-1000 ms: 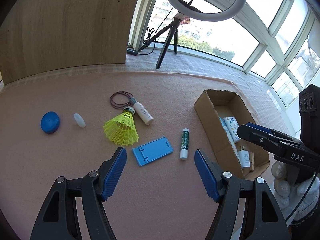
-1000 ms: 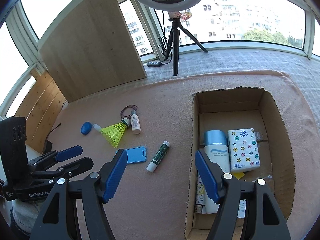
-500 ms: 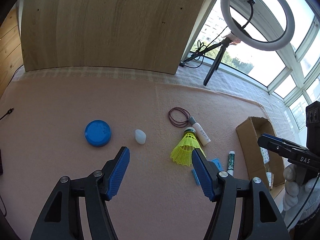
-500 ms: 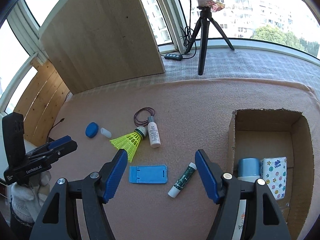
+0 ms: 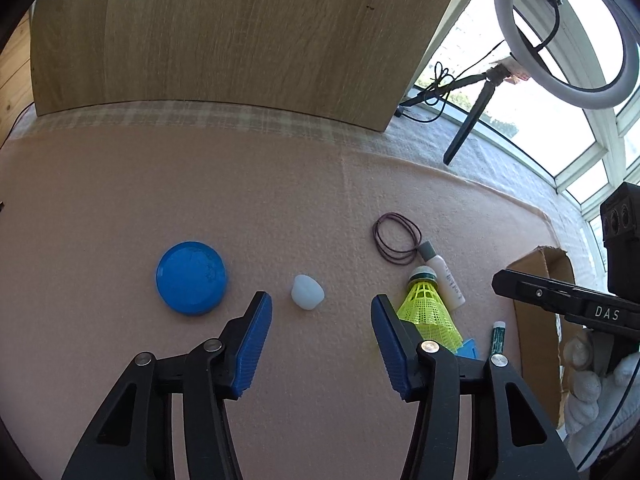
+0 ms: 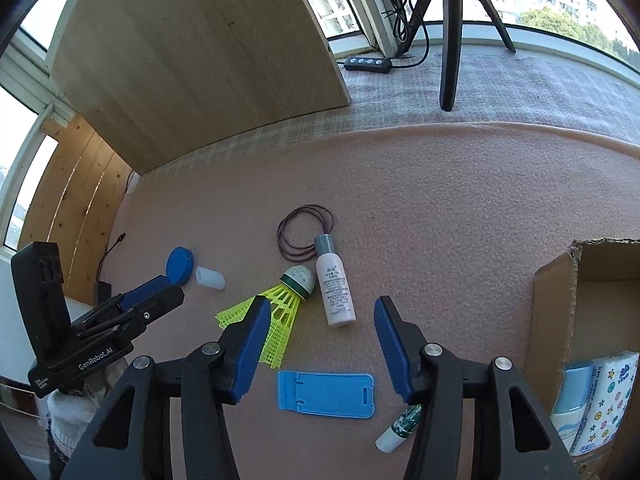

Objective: Organize objects
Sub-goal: 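Grasp the small white lotion bottle with the right tool while the left tool grasps the white cap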

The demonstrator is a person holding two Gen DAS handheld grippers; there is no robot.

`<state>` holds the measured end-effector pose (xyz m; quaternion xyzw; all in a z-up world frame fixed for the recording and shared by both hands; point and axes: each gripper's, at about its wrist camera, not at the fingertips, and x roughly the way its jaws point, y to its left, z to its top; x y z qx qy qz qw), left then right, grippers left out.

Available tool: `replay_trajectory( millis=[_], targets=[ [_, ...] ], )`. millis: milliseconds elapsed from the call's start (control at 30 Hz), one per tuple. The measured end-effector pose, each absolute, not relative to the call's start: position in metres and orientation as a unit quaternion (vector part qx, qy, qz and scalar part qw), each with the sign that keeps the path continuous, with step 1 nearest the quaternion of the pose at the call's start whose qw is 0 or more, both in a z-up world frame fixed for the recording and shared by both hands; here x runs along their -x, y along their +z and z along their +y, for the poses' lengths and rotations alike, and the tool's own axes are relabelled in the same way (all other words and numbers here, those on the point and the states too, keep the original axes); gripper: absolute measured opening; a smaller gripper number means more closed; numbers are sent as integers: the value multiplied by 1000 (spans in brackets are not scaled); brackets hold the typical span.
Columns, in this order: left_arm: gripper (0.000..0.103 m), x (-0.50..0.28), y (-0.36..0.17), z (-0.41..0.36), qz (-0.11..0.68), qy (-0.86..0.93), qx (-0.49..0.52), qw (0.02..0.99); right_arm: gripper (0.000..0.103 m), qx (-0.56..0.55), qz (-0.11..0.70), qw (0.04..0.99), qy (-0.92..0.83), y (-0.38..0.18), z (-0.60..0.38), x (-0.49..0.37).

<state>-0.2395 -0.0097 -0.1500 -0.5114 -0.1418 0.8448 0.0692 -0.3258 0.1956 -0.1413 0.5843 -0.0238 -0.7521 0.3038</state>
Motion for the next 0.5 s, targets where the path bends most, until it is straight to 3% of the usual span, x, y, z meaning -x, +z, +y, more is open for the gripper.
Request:
replay_trajectory(
  millis=[233,500],
  targets=[
    [51,252,-164,-4,-130,841,521,66,42,-601,-15,302,-740,-161,178,337],
    [38,261,-175,2,-119,837,530,63,39,-613,-7,296,-732,-178,174,344]
  ],
)
